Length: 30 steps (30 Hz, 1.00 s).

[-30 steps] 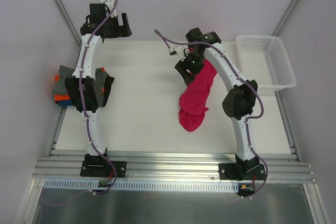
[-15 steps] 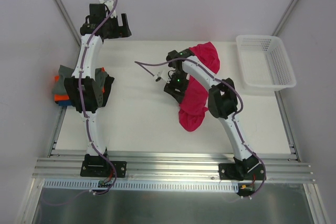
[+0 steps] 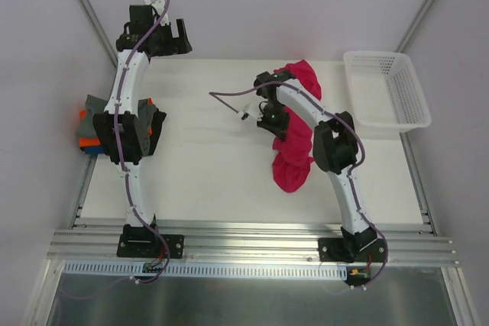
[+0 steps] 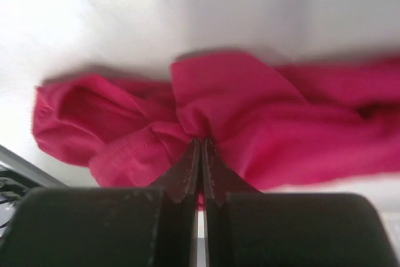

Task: Fold and stack the t-shirts
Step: Flatten out the tshirt

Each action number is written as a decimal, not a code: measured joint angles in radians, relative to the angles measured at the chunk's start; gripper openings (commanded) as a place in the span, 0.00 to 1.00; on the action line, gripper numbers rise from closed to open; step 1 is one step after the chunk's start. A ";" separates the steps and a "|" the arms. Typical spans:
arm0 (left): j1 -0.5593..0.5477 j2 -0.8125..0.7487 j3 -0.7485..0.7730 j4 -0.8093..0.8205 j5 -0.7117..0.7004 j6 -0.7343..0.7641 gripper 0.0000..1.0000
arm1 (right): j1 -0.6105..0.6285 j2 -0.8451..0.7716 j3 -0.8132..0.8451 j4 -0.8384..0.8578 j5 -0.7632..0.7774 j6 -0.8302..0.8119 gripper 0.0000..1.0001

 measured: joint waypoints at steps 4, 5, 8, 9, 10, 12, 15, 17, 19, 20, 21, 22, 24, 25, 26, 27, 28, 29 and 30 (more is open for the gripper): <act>0.000 0.000 0.006 0.000 0.010 -0.007 0.99 | -0.088 -0.101 0.003 0.003 0.101 -0.012 0.01; 0.000 0.000 0.008 0.001 0.013 -0.009 0.99 | -0.115 -0.121 0.009 0.002 0.122 -0.012 0.01; 0.000 0.000 0.011 0.004 0.027 -0.014 0.99 | -0.197 -0.159 0.030 0.005 0.174 -0.010 0.00; 0.000 0.000 0.012 0.005 0.029 -0.017 0.99 | -0.229 -0.166 0.030 0.007 0.189 -0.010 0.04; 0.000 0.000 0.013 0.006 0.030 -0.019 0.99 | -0.255 -0.169 0.027 0.007 0.201 -0.010 0.08; 0.000 0.000 0.013 0.006 0.032 -0.022 0.99 | -0.301 -0.169 0.014 0.008 0.217 -0.004 0.21; 0.000 0.000 0.016 0.006 0.034 -0.025 0.99 | -0.335 -0.156 0.006 0.001 0.228 0.012 0.39; 0.000 0.001 0.019 0.007 0.035 -0.025 0.99 | -0.338 -0.142 0.007 0.002 0.230 0.024 0.47; 0.000 0.001 0.021 0.007 0.035 -0.025 0.99 | -0.333 -0.131 0.007 0.002 0.230 0.025 0.47; 0.000 0.001 0.021 0.007 0.035 -0.024 0.99 | -0.331 -0.128 0.008 0.002 0.228 0.026 0.47; 0.000 0.001 0.021 0.007 0.035 -0.024 0.99 | -0.328 -0.127 0.011 0.001 0.224 0.026 0.47; 0.000 0.001 0.021 0.007 0.035 -0.024 0.99 | -0.326 -0.128 0.013 0.003 0.217 0.026 0.47; 0.000 0.001 0.021 0.007 0.035 -0.024 0.99 | -0.323 -0.140 0.011 0.003 0.206 0.023 0.46; 0.000 0.001 0.021 0.007 0.035 -0.025 0.99 | -0.320 -0.151 0.000 0.006 0.201 0.020 0.45; 0.000 0.001 0.021 0.007 0.035 -0.025 0.99 | -0.317 -0.169 -0.023 0.012 0.199 0.016 0.45; 0.000 0.001 0.021 0.007 0.035 -0.025 0.99 | -0.315 -0.185 -0.046 0.010 0.195 0.013 0.44; -0.001 0.001 0.021 0.007 0.035 -0.025 0.99 | -0.315 -0.199 -0.068 0.005 0.184 0.010 0.43; -0.001 0.001 0.021 0.007 0.035 -0.025 0.99 | -0.315 -0.206 -0.081 0.002 0.174 0.009 0.43; -0.002 0.001 0.021 0.007 0.035 -0.025 0.99 | -0.314 -0.210 -0.093 0.000 0.163 0.008 0.42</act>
